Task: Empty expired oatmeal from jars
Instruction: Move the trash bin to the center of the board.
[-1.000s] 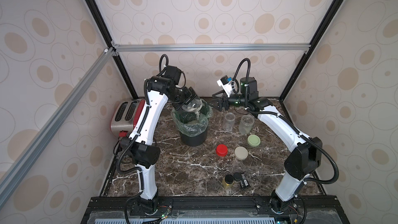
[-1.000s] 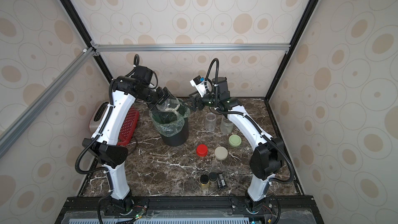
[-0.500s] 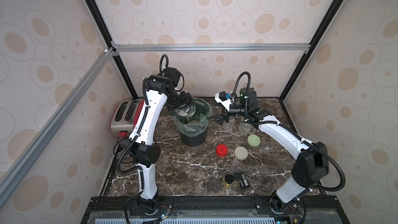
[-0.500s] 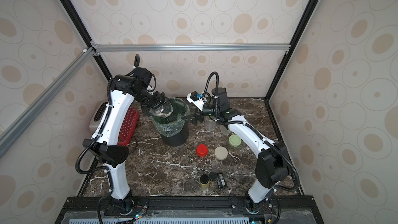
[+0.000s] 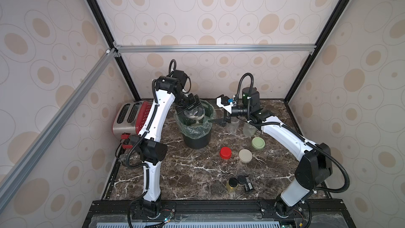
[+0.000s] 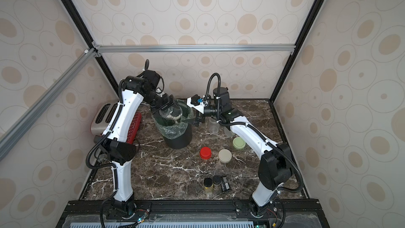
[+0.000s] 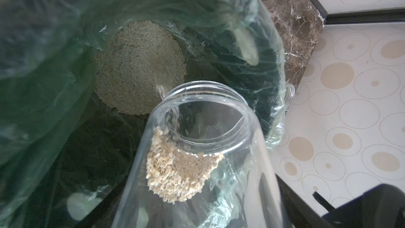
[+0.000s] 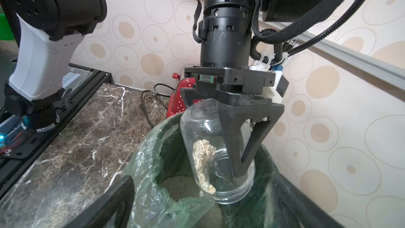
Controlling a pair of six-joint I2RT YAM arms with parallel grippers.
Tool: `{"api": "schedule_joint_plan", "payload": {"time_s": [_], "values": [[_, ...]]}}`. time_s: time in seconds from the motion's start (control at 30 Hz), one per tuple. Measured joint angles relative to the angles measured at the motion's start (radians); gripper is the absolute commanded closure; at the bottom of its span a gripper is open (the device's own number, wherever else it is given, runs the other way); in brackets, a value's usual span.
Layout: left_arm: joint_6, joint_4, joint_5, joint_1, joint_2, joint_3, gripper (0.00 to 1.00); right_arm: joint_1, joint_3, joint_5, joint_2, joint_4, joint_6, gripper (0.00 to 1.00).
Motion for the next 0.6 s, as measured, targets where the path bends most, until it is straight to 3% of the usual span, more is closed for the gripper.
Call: {"api": "schedule_joint_plan", "payload": {"time_s": [0.6], "values": [[0.129,-0.029,-0.024,-0.021,-0.091,-0.031,1.00,0.089,0.290,-0.074,0.238,-0.014,-0.141,0.01]]}}
